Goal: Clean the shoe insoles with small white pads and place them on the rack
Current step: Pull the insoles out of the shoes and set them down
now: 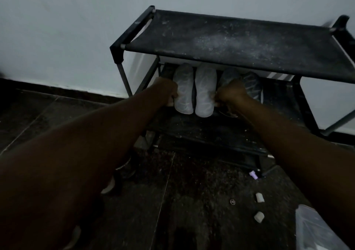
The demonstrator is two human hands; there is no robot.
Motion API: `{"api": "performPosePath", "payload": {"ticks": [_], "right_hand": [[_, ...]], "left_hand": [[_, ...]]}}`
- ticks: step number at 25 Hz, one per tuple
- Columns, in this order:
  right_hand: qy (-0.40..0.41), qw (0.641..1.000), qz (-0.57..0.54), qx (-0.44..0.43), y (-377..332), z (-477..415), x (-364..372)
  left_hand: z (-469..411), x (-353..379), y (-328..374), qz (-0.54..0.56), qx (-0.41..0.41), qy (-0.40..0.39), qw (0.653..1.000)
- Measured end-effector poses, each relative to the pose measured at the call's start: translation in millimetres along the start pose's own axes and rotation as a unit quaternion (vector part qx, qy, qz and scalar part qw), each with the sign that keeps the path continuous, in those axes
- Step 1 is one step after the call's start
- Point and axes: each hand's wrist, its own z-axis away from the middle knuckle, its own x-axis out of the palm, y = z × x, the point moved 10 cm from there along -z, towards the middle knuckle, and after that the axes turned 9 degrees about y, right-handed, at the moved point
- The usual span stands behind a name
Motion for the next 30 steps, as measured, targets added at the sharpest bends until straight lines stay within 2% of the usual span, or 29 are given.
{"api": "performPosePath", "payload": {"ticks": [4,9,14,24,27,30], "right_hand": [[-0.022,1.0,-0.004,0.015,1,26,-11],[-0.035,0.999,-0.021,0.016,13,70,-26],[-0.05,0.998,-0.007,0.022,30,118,-25],[-0.071,0.994,0.034,0.079,107,192,-9],[-0.078,0.991,0.047,0.093,131,199,0],[-0.076,0.988,0.07,0.113,161,193,14]], "left_hand": [[21,-5,-15,0.007,-0.054,-0.001,0.999],[57,-28,-40,0.012,-0.038,-0.006,0.999],[93,-56,-85,-0.009,-0.088,0.034,0.996],[166,-93,-190,0.025,-0.156,0.067,0.985],[160,-100,-218,0.059,-0.17,0.087,0.98],[148,-103,-249,0.047,-0.172,0.09,0.98]]}}
